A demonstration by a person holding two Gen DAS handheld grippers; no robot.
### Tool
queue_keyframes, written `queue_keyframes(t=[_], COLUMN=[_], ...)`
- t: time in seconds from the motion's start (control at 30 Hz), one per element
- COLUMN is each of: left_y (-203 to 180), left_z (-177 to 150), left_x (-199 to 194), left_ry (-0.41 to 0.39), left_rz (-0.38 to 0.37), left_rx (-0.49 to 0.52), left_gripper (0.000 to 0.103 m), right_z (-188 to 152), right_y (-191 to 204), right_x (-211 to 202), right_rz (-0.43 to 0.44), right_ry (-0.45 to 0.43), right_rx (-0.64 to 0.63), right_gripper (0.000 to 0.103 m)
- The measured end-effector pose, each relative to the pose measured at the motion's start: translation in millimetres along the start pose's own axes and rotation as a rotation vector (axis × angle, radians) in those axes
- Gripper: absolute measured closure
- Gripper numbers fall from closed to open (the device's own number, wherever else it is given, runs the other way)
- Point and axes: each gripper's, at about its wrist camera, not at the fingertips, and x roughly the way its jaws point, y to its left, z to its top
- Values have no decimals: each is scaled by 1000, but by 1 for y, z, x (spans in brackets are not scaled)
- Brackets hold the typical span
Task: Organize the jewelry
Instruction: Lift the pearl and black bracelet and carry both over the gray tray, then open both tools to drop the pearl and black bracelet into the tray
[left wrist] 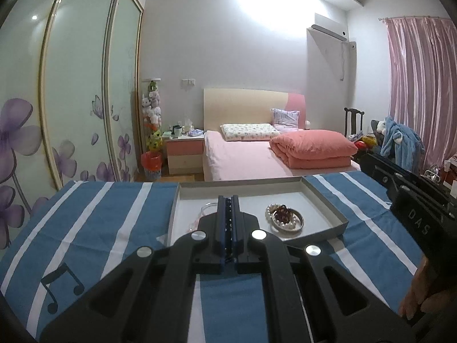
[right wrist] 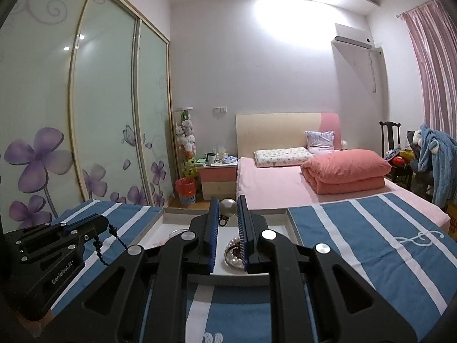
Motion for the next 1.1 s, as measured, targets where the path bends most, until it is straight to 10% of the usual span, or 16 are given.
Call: queue_keyframes(t=[1.1], left_y=[13], left_z=[4], left_x=[148], left_ry=[152], left_rz=[-33], left_rx=[-44], left_gripper=[98], right_z=[-21], right_y=[-14], right_x=[144], right_rz=[-22], right_ry=[236], right_rx=[82], right_gripper=[89])
